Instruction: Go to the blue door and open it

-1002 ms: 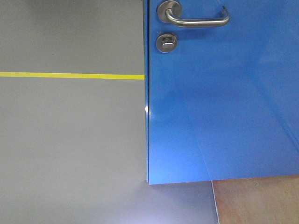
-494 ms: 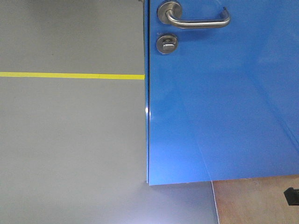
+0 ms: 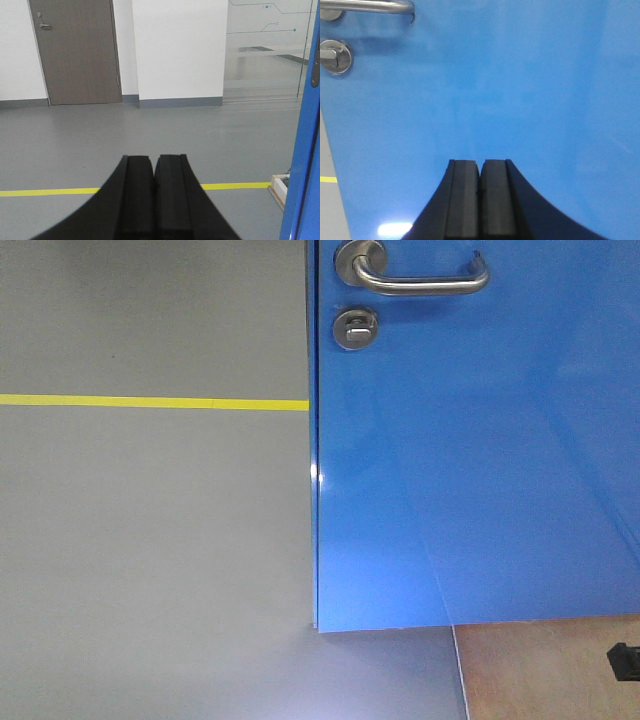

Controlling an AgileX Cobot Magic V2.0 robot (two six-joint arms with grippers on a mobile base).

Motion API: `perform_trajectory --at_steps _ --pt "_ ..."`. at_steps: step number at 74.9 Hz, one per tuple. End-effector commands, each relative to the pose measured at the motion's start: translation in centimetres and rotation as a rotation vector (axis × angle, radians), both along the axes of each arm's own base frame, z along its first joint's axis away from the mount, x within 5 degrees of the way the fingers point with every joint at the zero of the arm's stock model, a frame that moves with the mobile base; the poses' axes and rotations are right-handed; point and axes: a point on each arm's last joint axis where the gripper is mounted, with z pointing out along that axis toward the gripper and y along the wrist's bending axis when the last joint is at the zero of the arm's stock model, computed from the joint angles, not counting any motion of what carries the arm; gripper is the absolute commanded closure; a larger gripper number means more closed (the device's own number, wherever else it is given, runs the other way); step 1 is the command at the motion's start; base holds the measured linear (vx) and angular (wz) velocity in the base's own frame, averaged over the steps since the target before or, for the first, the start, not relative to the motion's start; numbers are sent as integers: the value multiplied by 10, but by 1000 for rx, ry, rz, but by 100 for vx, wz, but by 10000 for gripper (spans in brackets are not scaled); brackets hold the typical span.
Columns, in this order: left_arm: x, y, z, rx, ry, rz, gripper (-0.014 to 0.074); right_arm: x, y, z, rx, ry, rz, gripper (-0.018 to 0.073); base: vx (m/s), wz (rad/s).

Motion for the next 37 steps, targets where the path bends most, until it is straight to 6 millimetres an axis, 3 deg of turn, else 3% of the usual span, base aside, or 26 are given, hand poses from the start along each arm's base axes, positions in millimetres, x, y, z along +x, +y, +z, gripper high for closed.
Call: perform_trajectory --at_steps 1,37 --pt "-3 0 20 -26 -127 -6 527 0 0 5 -13 -80 -7 561 0 0" --pt "-3 0 20 -26 -127 -6 527 0 0 5 -13 -80 -7 561 0 0"
